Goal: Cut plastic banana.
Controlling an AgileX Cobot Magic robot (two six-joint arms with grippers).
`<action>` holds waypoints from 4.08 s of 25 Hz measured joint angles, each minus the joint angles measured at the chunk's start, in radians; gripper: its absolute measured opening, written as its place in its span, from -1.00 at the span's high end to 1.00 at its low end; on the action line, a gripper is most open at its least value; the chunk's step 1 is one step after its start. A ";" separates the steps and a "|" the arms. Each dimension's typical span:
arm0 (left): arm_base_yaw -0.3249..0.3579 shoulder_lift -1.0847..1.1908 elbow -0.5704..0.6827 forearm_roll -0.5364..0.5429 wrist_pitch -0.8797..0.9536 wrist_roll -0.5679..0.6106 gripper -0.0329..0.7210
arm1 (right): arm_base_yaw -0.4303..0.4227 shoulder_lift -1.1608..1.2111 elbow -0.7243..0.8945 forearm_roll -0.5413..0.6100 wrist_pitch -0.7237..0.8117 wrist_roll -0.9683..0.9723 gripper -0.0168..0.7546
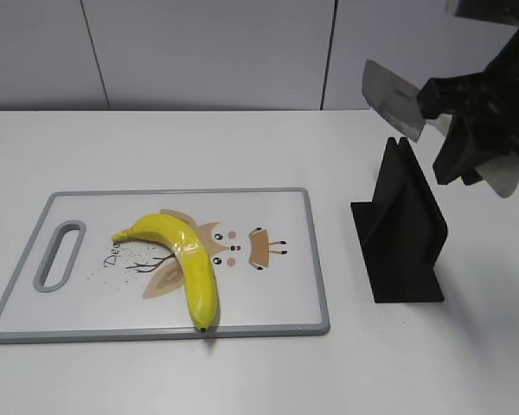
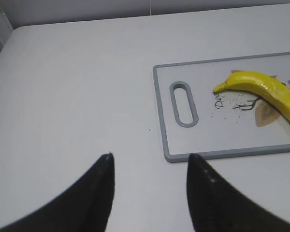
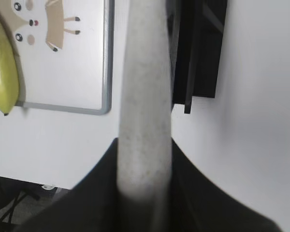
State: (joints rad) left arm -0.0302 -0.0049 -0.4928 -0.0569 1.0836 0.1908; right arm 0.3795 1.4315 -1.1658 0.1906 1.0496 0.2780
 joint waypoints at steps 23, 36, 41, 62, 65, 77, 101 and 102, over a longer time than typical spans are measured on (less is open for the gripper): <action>-0.069 0.606 -0.262 -0.282 -0.449 0.380 -0.62 | 0.002 0.084 -0.054 0.372 -0.173 -1.311 0.46; -0.413 1.163 -0.701 -0.208 -0.041 0.749 -0.64 | 0.002 0.268 -0.246 0.371 0.111 -1.605 0.46; -0.485 1.334 -0.777 -0.155 0.056 0.810 -0.64 | 0.002 0.334 -0.337 0.384 0.142 -1.642 0.46; -0.396 1.601 -0.780 -0.090 -0.063 0.847 0.91 | 0.003 0.452 -0.370 0.472 0.042 -1.767 0.46; -0.388 1.638 -0.780 -0.104 -0.085 0.850 0.91 | 0.003 0.467 -0.370 0.456 0.010 -1.766 0.46; -0.379 1.990 -0.786 -0.206 -0.159 0.871 0.91 | 0.002 0.723 -0.370 0.400 -0.034 -1.715 0.44; -0.385 1.824 -0.791 -0.168 -0.108 0.834 0.91 | 0.015 0.576 -0.371 0.300 -0.032 -1.578 0.35; -0.386 1.787 -0.791 -0.168 -0.089 0.831 0.91 | 0.017 0.541 -0.371 0.300 -0.023 -1.575 0.36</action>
State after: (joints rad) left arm -0.4162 1.7818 -1.2838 -0.2249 0.9946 1.0217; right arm 0.3964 1.9728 -1.5364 0.4903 1.0264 -1.2974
